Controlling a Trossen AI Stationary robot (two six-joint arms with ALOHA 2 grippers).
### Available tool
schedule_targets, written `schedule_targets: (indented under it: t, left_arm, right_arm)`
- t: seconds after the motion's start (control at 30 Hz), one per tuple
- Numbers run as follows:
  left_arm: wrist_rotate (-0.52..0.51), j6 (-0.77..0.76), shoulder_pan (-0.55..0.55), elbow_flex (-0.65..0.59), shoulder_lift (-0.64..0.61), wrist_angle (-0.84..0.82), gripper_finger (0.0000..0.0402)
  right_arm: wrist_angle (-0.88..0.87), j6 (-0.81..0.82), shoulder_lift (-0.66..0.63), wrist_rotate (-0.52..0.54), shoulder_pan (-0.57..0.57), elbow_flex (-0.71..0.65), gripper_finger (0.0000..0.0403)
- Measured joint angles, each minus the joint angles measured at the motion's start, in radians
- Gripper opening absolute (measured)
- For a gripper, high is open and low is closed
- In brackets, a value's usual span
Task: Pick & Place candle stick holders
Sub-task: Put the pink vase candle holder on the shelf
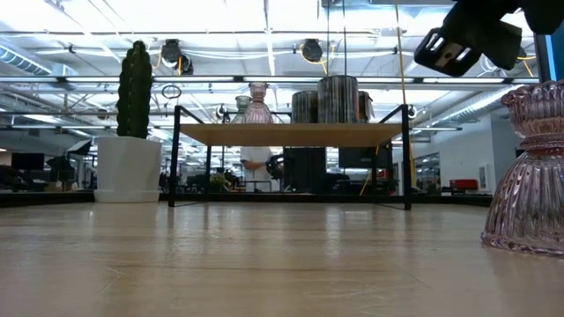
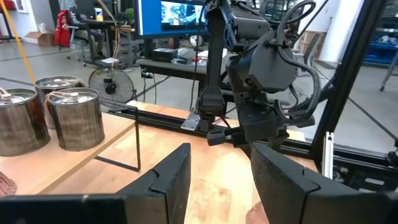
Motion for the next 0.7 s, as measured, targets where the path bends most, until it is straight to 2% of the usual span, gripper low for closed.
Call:
schedule_targets:
  t: [0.2,0.7]
  left_arm:
    - [0.000,-0.005,0.001,0.000,0.000,-0.005,0.0180]
    - [0.000,-0.004,0.000,0.000,0.000,-0.029,0.0182]
  right_arm:
    - [0.017,-0.005,0.000,0.102,0.027,-0.005,0.0116]
    - [0.046,-0.030,0.118,0.099,0.041,-0.006,0.0116]
